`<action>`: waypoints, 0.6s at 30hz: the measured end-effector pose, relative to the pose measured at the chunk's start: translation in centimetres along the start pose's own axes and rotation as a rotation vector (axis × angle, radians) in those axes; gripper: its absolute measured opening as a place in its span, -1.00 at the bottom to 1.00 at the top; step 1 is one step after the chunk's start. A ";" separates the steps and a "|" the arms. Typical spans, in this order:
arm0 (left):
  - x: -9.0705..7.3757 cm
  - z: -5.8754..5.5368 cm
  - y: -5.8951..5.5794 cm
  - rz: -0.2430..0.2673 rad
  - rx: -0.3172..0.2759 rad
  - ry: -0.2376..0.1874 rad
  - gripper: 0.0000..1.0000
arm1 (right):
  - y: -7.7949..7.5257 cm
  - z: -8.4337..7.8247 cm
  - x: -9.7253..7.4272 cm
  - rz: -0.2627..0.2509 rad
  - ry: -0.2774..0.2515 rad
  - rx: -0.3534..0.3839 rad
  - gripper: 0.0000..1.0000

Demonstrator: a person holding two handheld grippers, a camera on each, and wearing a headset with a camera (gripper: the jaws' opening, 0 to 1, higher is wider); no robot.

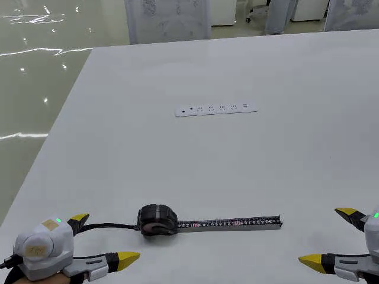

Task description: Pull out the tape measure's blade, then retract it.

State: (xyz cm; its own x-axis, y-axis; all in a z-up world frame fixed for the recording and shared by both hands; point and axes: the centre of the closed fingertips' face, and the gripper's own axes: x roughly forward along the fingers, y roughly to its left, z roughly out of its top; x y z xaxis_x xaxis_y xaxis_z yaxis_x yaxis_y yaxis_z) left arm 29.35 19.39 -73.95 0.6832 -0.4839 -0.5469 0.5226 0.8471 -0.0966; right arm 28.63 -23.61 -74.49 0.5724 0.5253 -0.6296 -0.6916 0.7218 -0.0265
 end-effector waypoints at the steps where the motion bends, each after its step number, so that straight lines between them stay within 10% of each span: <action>1: -0.1 -0.1 0.0 0.003 -0.002 0.001 1.00 | 0.0 -0.2 -0.2 -0.006 -0.005 0.008 0.85; 18: -1.2 0.1 0.1 0.015 -0.026 -0.047 1.00 | 0.7 -0.9 -2.4 -0.021 -0.017 0.042 1.00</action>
State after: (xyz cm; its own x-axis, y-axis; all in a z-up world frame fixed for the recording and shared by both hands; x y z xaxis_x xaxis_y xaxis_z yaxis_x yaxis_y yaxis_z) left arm 28.65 20.06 -73.21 0.7142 -0.4804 -0.5089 0.4994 0.8593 -0.1103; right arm 26.38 -24.76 -73.68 0.5943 0.5176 -0.6155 -0.6604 0.7509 -0.0063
